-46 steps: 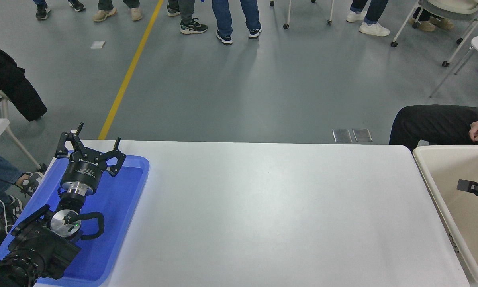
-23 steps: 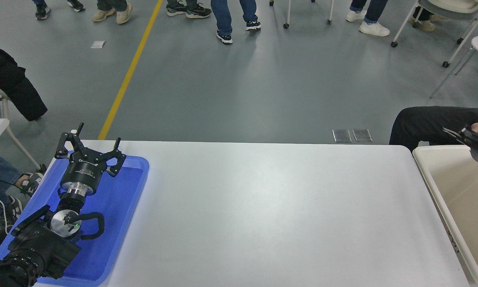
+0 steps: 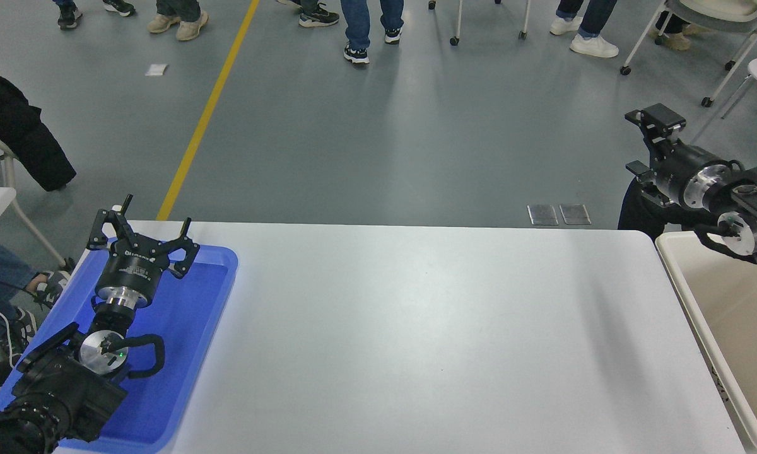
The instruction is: Pick up paper ball place in dustbin
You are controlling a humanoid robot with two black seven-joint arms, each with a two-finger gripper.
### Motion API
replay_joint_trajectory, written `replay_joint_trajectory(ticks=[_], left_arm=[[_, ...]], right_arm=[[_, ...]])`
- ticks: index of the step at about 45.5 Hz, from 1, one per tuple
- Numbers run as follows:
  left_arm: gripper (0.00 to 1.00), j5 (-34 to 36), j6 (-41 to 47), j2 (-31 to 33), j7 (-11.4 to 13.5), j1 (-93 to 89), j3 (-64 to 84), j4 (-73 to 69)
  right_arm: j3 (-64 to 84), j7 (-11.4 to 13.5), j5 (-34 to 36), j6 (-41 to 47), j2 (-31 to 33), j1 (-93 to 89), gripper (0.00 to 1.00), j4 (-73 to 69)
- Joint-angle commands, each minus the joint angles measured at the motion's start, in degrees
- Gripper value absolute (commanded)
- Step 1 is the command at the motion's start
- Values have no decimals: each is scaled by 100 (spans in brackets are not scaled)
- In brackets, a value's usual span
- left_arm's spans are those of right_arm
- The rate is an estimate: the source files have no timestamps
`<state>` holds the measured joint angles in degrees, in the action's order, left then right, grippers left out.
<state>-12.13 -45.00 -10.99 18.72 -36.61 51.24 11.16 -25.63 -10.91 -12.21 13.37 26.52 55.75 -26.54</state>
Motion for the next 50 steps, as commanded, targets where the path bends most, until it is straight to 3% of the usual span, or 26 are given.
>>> replay_joint_trajectory(ticks=[1,9,25,37,50], left_arm=[[100,0,0,0,0,-4,0,0],[100,0,0,0,0,-4,0,0],[100,0,0,0,0,5,0,0],[100,0,0,0,0,-4,0,0],[100,0,0,0,0,-4,0,0]], right_arm=[[-469,-17,1799,16,-269,-126,100,-150],[-601,-34,2310,69,-524,-407,100,-150],[-1120,-69,2311,569,-876,-1136,100,-141],[-1111,-61,2302,1527,-885,-1690,100,-141],[-1120,-61,2311,1633,-903,-1866,100,-71]])
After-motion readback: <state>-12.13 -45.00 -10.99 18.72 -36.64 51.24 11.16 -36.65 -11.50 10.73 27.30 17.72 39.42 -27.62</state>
